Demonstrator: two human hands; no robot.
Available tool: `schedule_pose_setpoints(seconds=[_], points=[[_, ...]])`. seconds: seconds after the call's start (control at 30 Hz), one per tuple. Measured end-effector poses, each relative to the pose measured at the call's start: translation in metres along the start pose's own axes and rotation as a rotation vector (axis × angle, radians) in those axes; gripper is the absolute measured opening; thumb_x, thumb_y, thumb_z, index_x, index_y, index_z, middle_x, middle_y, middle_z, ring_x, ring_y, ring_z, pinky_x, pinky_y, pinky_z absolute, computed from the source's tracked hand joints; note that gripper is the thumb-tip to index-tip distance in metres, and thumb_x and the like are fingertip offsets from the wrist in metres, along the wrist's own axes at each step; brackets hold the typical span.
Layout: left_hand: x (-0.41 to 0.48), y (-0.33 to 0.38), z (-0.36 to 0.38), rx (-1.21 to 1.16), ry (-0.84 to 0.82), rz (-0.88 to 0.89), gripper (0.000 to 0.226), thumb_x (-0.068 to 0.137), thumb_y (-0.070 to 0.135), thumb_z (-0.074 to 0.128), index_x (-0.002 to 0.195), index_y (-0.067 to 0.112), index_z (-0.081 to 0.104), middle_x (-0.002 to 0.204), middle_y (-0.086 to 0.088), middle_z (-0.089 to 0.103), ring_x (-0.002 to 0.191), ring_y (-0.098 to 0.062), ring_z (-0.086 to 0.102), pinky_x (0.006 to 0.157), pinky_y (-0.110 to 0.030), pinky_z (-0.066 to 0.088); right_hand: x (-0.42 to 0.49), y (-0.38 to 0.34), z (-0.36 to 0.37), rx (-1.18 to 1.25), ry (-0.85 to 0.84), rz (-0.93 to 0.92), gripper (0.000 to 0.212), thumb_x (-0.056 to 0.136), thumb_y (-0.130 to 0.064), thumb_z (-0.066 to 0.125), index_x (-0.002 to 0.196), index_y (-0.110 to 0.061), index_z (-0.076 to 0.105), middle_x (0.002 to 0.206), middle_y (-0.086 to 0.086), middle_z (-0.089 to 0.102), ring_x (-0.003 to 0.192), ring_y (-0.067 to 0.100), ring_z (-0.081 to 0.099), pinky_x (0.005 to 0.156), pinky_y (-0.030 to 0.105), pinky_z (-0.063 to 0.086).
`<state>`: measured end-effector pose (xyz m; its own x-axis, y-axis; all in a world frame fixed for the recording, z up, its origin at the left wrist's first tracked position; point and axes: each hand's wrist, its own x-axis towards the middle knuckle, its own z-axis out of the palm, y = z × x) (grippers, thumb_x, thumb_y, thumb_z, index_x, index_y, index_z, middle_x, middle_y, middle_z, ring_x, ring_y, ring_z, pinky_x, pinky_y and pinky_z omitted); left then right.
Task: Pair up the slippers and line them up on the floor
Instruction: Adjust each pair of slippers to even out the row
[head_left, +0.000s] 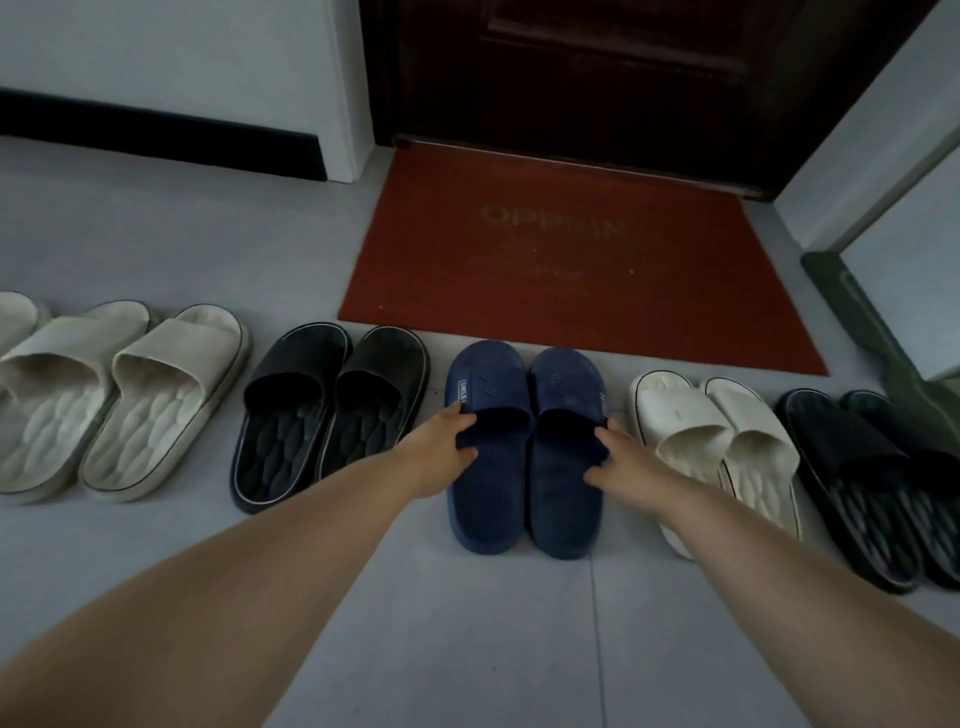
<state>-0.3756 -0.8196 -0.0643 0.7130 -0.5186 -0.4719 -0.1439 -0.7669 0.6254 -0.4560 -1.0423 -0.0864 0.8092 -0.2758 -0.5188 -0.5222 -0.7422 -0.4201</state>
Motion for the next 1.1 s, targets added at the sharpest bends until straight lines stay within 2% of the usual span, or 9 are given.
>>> schedule_pose_setpoints(seconds=[0.1,0.23,0.33,0.4,0.47,0.6,0.8,0.93,1.1], points=[[-0.005,-0.001,-0.003,0.008,-0.032,0.021,0.055,0.095,0.018,0.049,0.146,0.015,0.03,0.159,0.001,0.012,0.146,-0.019,0.019,0.117,-0.026,0.017,-0.007,-0.004,-0.004,-0.01,-0.015,0.021,0.065,0.087,-0.014,0.055,0.144,-0.002,0.028,0.154,0.006,0.02,0.125,0.025,0.045,0.1,0.031,0.036],[-0.013,-0.008,-0.016,0.03,-0.017,0.027,0.054,0.093,0.016,0.052,0.144,0.018,0.034,0.154,-0.003,0.029,0.14,-0.022,0.032,0.113,-0.029,0.027,-0.02,-0.033,0.003,-0.145,0.212,0.008,0.04,0.086,-0.014,0.055,0.126,-0.01,0.052,0.143,0.013,0.033,0.131,0.029,0.038,0.106,0.031,0.031],[-0.023,-0.031,-0.036,0.035,0.148,-0.057,0.052,0.09,0.015,0.052,0.14,0.017,0.04,0.144,-0.012,0.042,0.132,-0.031,0.041,0.109,-0.034,0.035,-0.031,-0.081,0.023,-0.063,0.323,-0.207,0.027,0.086,-0.009,0.053,0.111,-0.015,0.058,0.134,0.006,0.04,0.126,0.026,0.041,0.104,0.031,0.032],[-0.031,-0.057,-0.05,0.02,0.327,-0.175,0.046,0.089,0.016,0.05,0.135,0.016,0.046,0.138,-0.013,0.047,0.127,-0.034,0.043,0.108,-0.036,0.035,-0.033,-0.115,0.039,0.008,0.22,-0.353,0.028,0.087,-0.006,0.051,0.112,-0.015,0.059,0.13,0.003,0.043,0.122,0.022,0.045,0.101,0.026,0.034],[-0.042,-0.083,-0.061,-0.043,0.442,-0.31,0.038,0.09,0.016,0.046,0.128,0.015,0.051,0.133,-0.013,0.048,0.125,-0.034,0.041,0.106,-0.037,0.034,-0.027,-0.143,0.055,0.046,0.056,-0.401,0.037,0.089,-0.005,0.05,0.124,-0.016,0.055,0.14,0.005,0.037,0.133,0.02,0.036,0.105,0.022,0.027],[-0.053,-0.119,-0.071,-0.135,0.435,-0.428,0.04,0.092,0.017,0.043,0.132,0.015,0.046,0.139,-0.013,0.042,0.132,-0.034,0.033,0.11,-0.036,0.029,-0.009,-0.18,0.075,0.095,-0.132,-0.317,0.052,0.092,-0.007,0.048,0.141,-0.023,0.041,0.159,0.006,0.004,0.145,0.022,0.018,0.105,0.02,0.022],[-0.045,-0.126,-0.063,-0.217,0.377,-0.253,0.053,0.087,0.007,0.047,0.138,0.019,0.042,0.15,-0.007,0.035,0.139,-0.028,0.032,0.117,-0.035,0.025,0.019,-0.186,0.082,0.06,-0.154,-0.268,0.054,0.093,-0.008,0.051,0.144,-0.021,0.035,0.159,0.005,-0.011,0.147,0.024,0.006,0.115,0.029,0.019],[-0.031,-0.126,-0.062,-0.328,0.324,-0.192,0.057,0.089,0.006,0.048,0.142,0.024,0.037,0.157,-0.003,0.02,0.146,-0.026,0.018,0.121,-0.035,0.017,0.028,-0.191,0.082,-0.01,-0.167,-0.269,0.066,0.093,-0.012,0.053,0.149,-0.01,0.018,0.159,0.003,-0.014,0.147,0.021,0.006,0.115,0.026,0.017],[-0.01,-0.133,-0.051,-0.499,0.283,-0.18,0.054,0.09,-0.003,0.04,0.134,0.027,0.047,0.157,0.005,0.021,0.147,-0.02,0.016,0.119,-0.039,0.025,0.021,-0.195,0.088,0.026,-0.176,-0.282,0.072,0.093,-0.015,0.053,0.15,-0.013,0.009,0.159,0.002,-0.015,0.147,0.018,0.002,0.115,0.026,0.012]])
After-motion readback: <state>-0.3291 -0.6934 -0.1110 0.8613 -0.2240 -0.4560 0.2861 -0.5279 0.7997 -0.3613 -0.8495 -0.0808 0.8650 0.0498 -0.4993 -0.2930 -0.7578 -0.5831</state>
